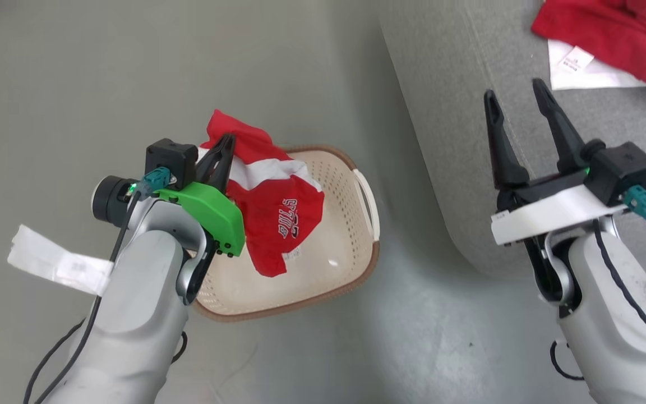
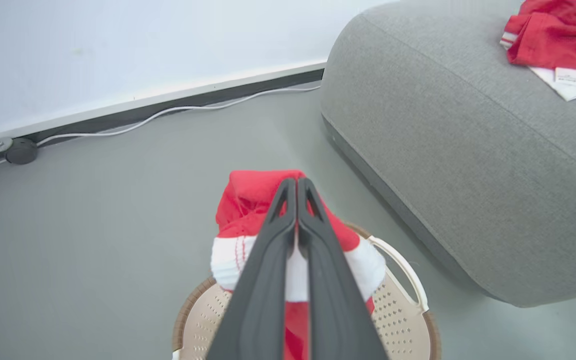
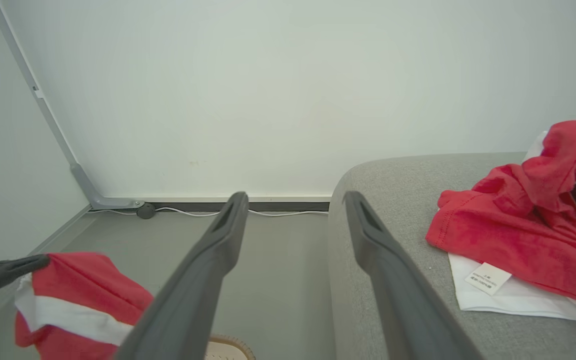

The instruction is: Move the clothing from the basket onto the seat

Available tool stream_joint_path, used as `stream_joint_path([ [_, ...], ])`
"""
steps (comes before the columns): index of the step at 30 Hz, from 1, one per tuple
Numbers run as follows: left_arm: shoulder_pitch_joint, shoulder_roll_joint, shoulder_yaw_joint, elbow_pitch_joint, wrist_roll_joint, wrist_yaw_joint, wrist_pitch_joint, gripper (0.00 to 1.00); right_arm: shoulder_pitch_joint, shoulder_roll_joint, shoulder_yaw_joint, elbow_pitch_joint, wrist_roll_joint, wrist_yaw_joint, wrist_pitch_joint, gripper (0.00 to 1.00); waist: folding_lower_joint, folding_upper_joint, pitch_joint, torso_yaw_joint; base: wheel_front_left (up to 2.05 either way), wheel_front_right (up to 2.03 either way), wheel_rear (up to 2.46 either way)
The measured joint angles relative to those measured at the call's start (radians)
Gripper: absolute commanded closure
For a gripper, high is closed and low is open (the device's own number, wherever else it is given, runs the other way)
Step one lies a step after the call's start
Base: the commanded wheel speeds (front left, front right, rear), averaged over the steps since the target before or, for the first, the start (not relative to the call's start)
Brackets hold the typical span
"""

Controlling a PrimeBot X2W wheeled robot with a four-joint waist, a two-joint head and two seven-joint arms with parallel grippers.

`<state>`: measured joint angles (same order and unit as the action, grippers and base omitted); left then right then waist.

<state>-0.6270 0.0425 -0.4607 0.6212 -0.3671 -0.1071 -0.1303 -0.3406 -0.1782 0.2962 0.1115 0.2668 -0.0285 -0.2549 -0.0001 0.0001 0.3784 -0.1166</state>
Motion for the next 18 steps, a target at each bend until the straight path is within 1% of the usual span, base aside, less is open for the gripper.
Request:
stream_joint_path([
  [4,0.012,-0.002,-0.006,-0.043,-0.011,-0.007,-0.022,1.0,0.045,-0.004,-0.001,0.005,0.014,-0.003,0.0,0.0,0.0,0.0,-0.059,0.016,0.0,0.0,0.0],
  [5,0.014,-0.002,-0.011,-0.052,-0.012,-0.007,-0.022,1.0,0.058,-0.004,-0.002,0.005,0.016,-0.009,0.0,0.0,0.0,0.0,-0.074,0.019,0.0,0.0,0.0],
  [9,0.019,-0.003,-0.026,-0.108,-0.042,-0.007,-0.031,1.0,0.104,-0.006,-0.003,0.002,0.025,-0.017,0.006,0.0,0.0,0.0,-0.131,0.033,0.0,0.0,0.0],
  [13,0.022,-0.005,-0.035,-0.162,-0.05,-0.008,-0.04,1.0,0.149,-0.009,-0.008,-0.004,0.033,-0.02,0.011,0.0,0.0,0.0,-0.183,0.047,0.0,0.0,0.0],
  [14,0.026,-0.005,-0.037,-0.174,-0.053,-0.008,-0.043,1.0,0.159,-0.009,-0.008,-0.006,0.034,-0.025,0.014,0.0,0.0,0.0,-0.195,0.05,0.0,0.0,0.0],
  [18,0.043,-0.005,-0.048,-0.223,-0.067,-0.008,-0.048,1.0,0.199,-0.009,-0.008,-0.015,0.036,-0.026,0.025,0.0,0.0,0.0,-0.242,0.063,0.0,0.0,0.0],
])
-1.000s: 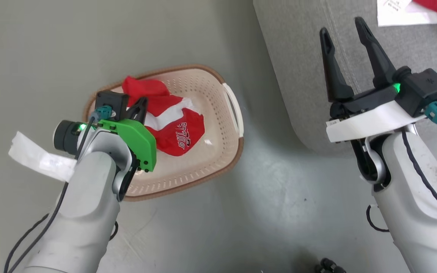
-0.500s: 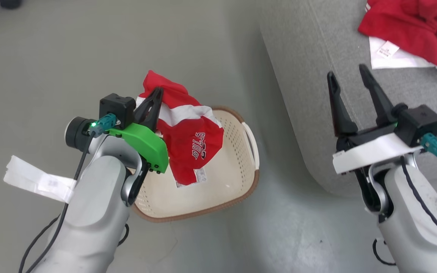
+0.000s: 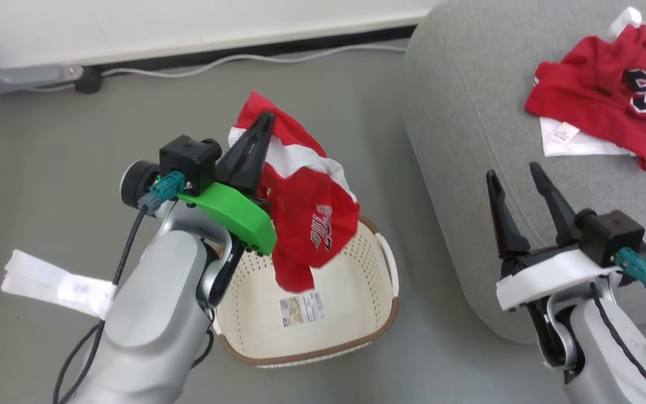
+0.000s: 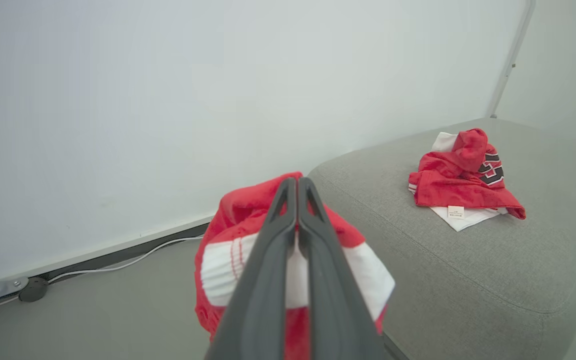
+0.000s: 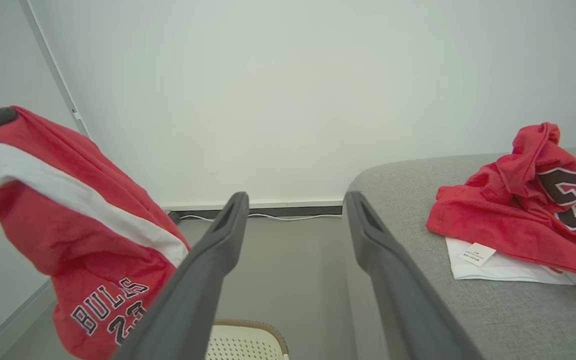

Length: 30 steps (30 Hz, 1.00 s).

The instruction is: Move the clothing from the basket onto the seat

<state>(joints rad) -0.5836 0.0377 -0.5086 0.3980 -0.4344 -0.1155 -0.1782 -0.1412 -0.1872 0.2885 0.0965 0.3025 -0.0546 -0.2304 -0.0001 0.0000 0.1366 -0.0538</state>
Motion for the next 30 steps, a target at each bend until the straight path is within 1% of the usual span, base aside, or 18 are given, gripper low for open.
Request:
stream_joint_path([
  [4,0.026,0.0,-0.01,-0.046,-0.033,0.0,0.001,1.0,0.036,0.0,0.002,-0.012,0.007,-0.008,0.012,0.0,0.0,0.0,-0.046,0.011,0.0,0.0,0.0],
  [8,0.044,0.0,-0.017,-0.074,-0.038,0.0,0.004,1.0,0.065,0.0,0.002,-0.024,0.007,-0.009,0.021,0.0,0.0,0.0,-0.078,0.019,0.0,0.0,0.0],
  [15,0.093,0.0,-0.04,-0.15,-0.06,0.002,0.041,1.0,0.127,-0.001,0.011,-0.058,0.015,-0.011,0.045,0.0,0.0,0.0,-0.142,0.037,0.0,0.0,0.0],
  [16,0.104,0.0,-0.045,-0.178,-0.065,0.012,0.055,1.0,0.137,-0.002,0.014,-0.075,0.015,-0.016,0.055,0.0,0.0,0.0,-0.154,0.041,0.0,0.0,0.0],
  [30,0.149,0.001,-0.076,-0.315,-0.066,0.056,0.114,1.0,0.174,-0.012,0.015,-0.159,0.015,-0.027,0.086,0.0,0.0,0.0,-0.157,0.043,0.0,0.0,0.0],
])
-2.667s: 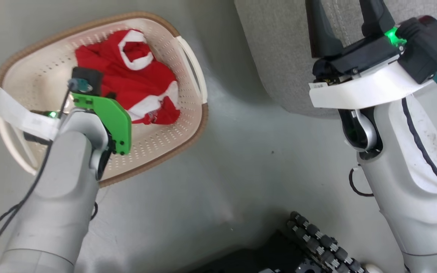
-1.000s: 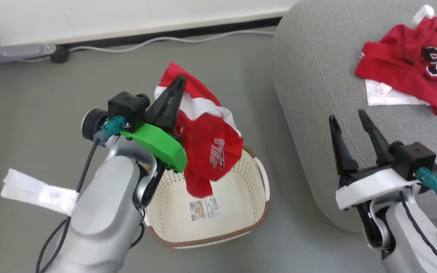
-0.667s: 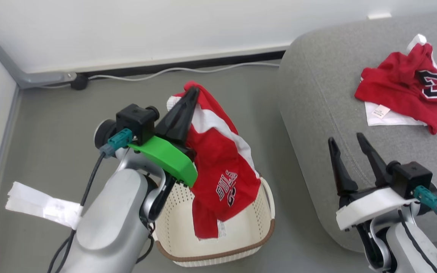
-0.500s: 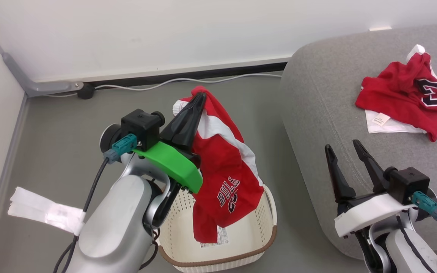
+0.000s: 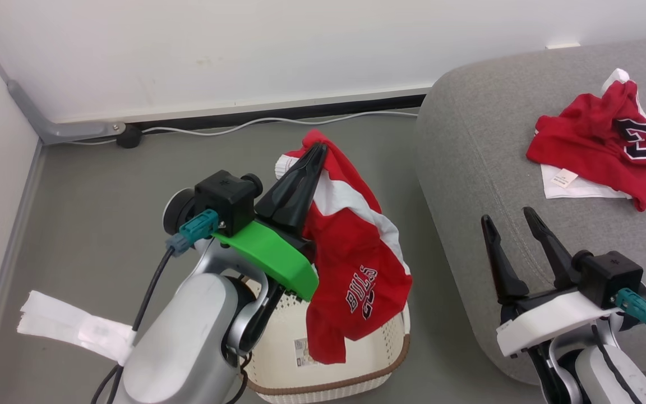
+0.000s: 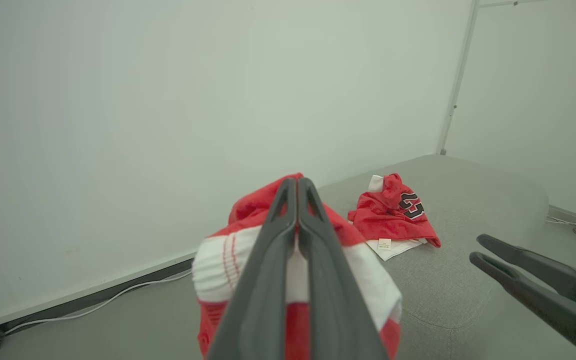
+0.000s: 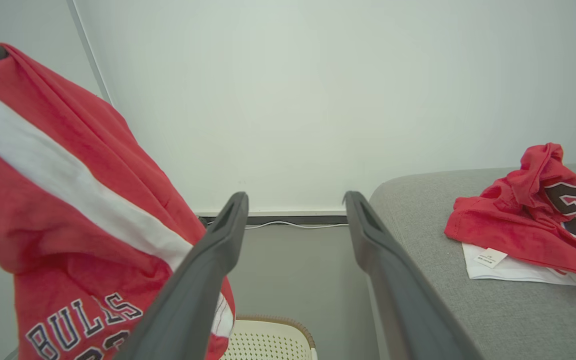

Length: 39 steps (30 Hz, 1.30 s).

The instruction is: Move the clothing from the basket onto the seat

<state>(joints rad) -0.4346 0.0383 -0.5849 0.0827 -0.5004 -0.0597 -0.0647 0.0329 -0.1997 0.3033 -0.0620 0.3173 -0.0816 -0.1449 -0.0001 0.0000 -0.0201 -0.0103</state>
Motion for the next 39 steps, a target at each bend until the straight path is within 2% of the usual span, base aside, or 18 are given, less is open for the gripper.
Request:
stream_joint_path([
  [12,0.021,0.001,-0.008,-0.078,0.0,0.029,0.037,1.0,0.016,-0.004,0.002,-0.049,-0.001,-0.001,0.02,0.0,0.0,0.0,0.009,-0.003,0.0,0.0,0.0],
  [18,0.026,0.006,-0.008,-0.108,0.0,0.036,0.048,1.0,0.017,-0.003,0.042,-0.095,-0.002,0.003,0.033,0.0,0.0,0.0,0.01,-0.002,0.0,0.0,0.0],
  [28,0.027,0.011,-0.011,-0.145,0.0,0.055,0.066,1.0,0.004,0.047,0.234,-0.149,-0.004,0.098,0.09,0.0,0.0,0.0,0.009,0.002,0.0,0.0,0.0],
  [39,0.027,0.011,-0.034,-0.175,0.0,0.06,0.083,1.0,-0.096,0.103,0.278,-0.079,-0.011,0.117,0.106,0.0,0.0001,0.0,0.017,0.025,0.0,0.0,0.0],
])
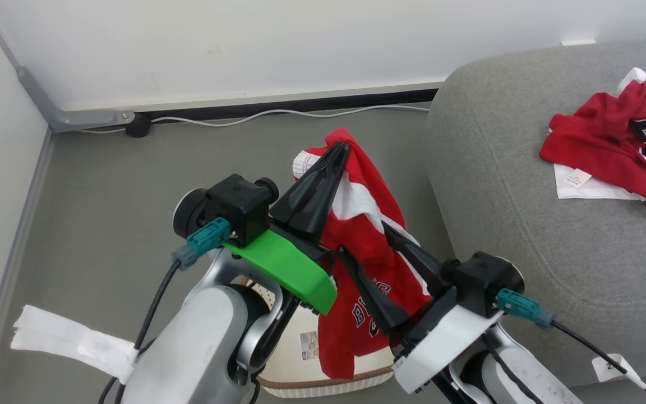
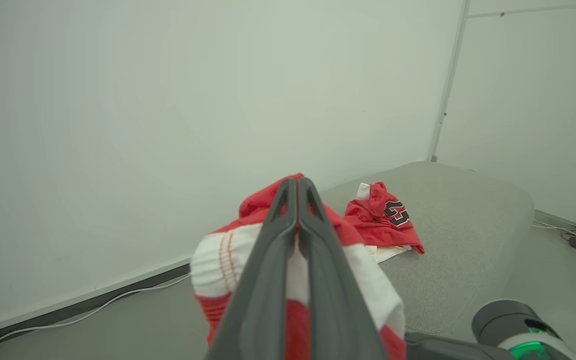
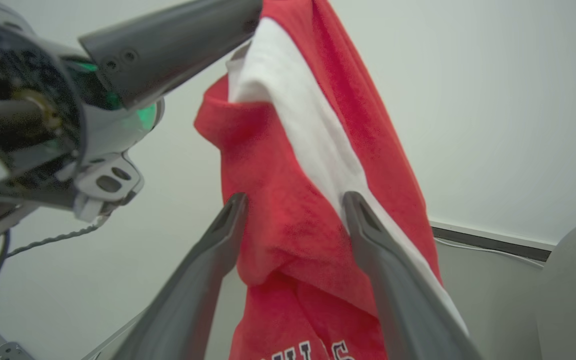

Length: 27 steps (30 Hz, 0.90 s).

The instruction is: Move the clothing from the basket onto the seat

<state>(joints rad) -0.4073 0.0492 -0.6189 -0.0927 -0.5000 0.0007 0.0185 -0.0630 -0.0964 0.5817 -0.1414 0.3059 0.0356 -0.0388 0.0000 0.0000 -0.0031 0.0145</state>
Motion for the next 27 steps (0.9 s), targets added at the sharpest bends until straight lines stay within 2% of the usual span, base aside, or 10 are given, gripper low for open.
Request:
stream_joint_path([
  [5,0.0,0.0,-0.007,-0.016,0.0,0.0,0.008,1.0,-0.043,0.006,0.032,0.065,-0.002,0.017,0.018,0.0,0.0,0.0,0.005,0.008,0.0,0.0,0.0],
  [6,0.0,0.0,-0.009,-0.019,0.0,0.0,0.008,1.0,-0.05,0.008,0.037,0.08,-0.002,0.017,0.023,0.33,0.0,0.0001,0.005,0.01,0.0,0.0,0.0],
  [7,0.0,0.0,-0.011,-0.021,0.0,0.0,0.009,1.0,-0.058,0.009,0.042,0.093,-0.002,0.017,0.026,0.71,0.0,0.0,0.006,0.012,0.0,0.0,0.0],
  [8,0.0,0.0,-0.013,-0.023,0.0,0.0,0.009,1.0,-0.062,0.011,0.044,0.103,-0.001,0.017,0.026,1.0,0.0,0.0,0.007,0.013,0.0,0.0,0.0],
  [11,0.0,-0.001,-0.022,-0.029,0.0,0.0,0.012,1.0,-0.079,0.014,0.05,0.125,0.003,0.026,0.026,1.0,0.0,0.0,0.009,0.02,0.0,0.0,0.0],
  [21,0.002,0.0,-0.021,-0.045,0.0,0.005,0.012,0.98,-0.121,0.026,0.056,0.166,0.02,0.027,0.011,1.0,0.0,0.0,0.013,0.028,0.0,0.0,0.0],
  [22,0.002,0.0,-0.021,-0.045,0.0,0.005,0.012,0.61,-0.121,0.026,0.056,0.166,0.02,0.027,0.011,1.0,0.0,0.0,0.013,0.028,0.0,0.0,0.0],
  [23,0.002,0.0,-0.02,-0.045,0.0,0.008,0.012,0.17,-0.124,0.026,0.055,0.169,0.021,0.028,0.008,1.0,0.0,0.0,0.013,0.028,0.0,0.0,0.0],
  [24,0.002,0.0,-0.019,-0.044,0.0,0.008,0.012,0.0,-0.129,0.026,0.054,0.174,0.022,0.028,0.001,1.0,0.0,0.0,0.013,0.028,0.0,0.0,0.0],
  [27,0.002,0.0,-0.017,-0.047,0.0,0.01,0.012,0.0,-0.14,0.026,0.047,0.176,0.023,0.028,-0.009,1.0,0.0,0.0,0.012,0.029,0.0,0.0,0.0],
])
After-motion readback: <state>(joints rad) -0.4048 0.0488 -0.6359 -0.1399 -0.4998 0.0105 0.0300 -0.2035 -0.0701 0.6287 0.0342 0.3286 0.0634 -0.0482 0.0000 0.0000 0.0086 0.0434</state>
